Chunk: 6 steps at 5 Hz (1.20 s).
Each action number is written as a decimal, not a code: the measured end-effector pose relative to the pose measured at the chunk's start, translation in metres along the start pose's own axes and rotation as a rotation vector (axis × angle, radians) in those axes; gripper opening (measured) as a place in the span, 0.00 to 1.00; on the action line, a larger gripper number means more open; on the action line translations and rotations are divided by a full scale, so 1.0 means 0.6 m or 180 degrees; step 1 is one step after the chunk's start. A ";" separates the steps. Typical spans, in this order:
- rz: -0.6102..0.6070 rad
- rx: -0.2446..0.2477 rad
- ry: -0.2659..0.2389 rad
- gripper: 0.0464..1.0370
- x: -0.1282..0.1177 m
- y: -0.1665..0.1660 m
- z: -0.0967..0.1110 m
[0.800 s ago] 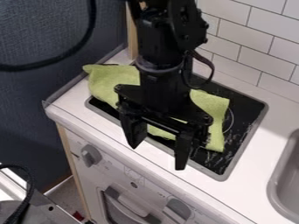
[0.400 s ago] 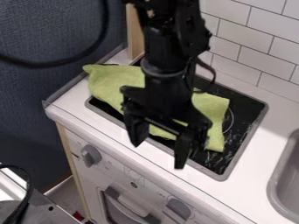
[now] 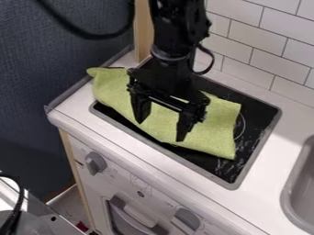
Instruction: Fold the cloth from the bottom to the top
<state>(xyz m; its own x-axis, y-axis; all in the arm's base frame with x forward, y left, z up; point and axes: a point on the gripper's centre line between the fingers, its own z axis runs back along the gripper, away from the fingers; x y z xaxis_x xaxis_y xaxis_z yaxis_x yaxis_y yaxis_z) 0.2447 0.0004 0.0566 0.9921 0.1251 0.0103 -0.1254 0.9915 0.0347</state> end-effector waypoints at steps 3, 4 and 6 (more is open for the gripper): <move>0.0284 -0.0158 0.0484 0.96 0.077 0.047 -0.128; 0.0395 -0.0075 0.0424 0.96 0.090 0.054 -0.141; 0.0167 0.0066 0.0314 0.96 0.136 0.054 -0.142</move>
<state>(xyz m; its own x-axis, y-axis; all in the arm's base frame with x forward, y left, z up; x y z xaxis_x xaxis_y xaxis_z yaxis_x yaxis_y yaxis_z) 0.3223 0.0460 -0.0268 0.9798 0.1809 -0.0857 -0.1764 0.9826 0.0575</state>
